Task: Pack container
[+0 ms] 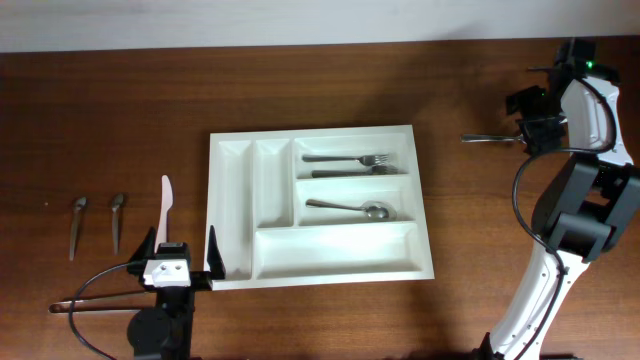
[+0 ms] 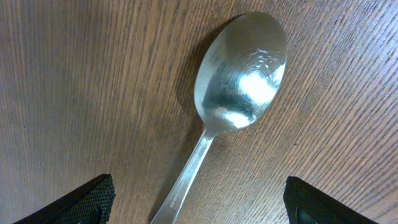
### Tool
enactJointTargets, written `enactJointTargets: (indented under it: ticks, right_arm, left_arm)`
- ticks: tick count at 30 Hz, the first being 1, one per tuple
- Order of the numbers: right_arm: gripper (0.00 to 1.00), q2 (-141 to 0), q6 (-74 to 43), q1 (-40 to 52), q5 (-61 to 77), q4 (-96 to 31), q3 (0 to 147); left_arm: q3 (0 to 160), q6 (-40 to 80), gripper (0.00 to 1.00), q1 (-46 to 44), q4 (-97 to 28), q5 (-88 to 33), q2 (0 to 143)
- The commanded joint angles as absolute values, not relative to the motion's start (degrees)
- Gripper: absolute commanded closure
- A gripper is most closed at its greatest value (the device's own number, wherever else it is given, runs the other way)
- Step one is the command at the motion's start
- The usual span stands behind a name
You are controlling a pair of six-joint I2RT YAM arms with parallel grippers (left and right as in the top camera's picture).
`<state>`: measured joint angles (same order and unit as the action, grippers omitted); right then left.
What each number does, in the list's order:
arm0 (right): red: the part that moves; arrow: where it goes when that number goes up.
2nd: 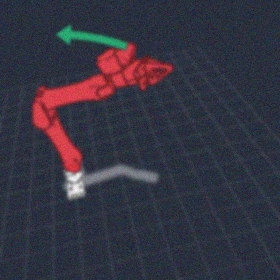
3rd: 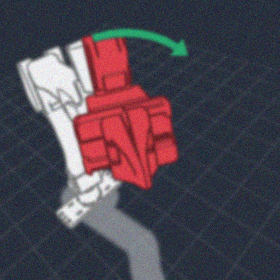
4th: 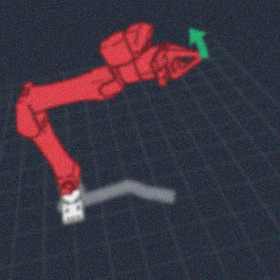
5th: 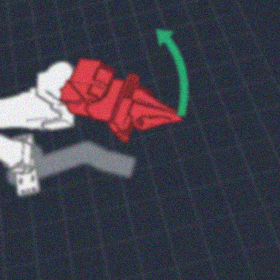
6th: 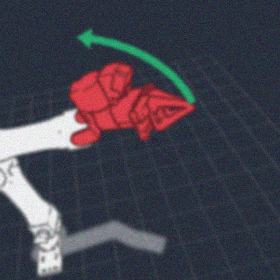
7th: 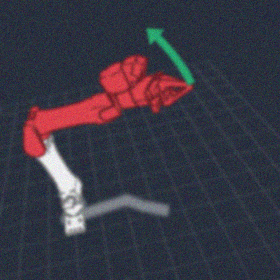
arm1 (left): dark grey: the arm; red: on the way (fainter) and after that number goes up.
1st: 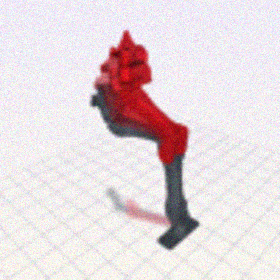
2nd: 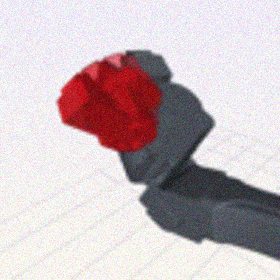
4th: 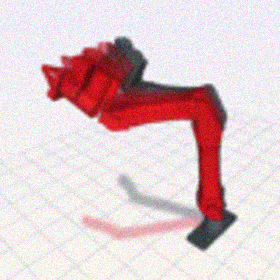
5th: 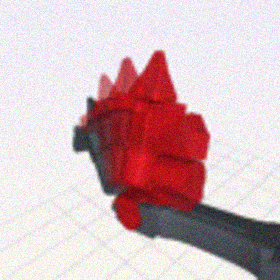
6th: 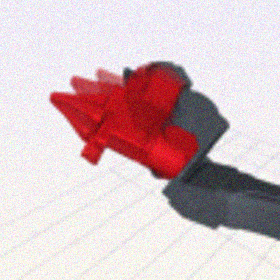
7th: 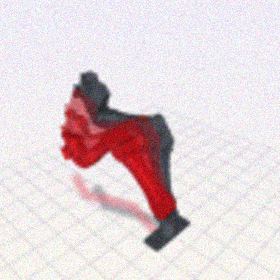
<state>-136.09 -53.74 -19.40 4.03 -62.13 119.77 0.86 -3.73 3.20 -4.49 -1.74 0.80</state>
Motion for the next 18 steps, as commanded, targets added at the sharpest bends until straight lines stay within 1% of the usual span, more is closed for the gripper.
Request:
enactJointTargets:
  ticks: [1,18]
  right_arm:
    - [0.12,-138.02,-54.57,-19.03,2.52,-62.43,119.68]
    - [0.11,-139.98,-57.54,-19.25,2.09,-63.68,119.68]
  left_arm:
    - [0.51,-4.82,0.01,3.53,-4.51,-2.2,0.34]
    - [0.51,-4.82,0.01,3.53,-4.51,-2.2,0.34]
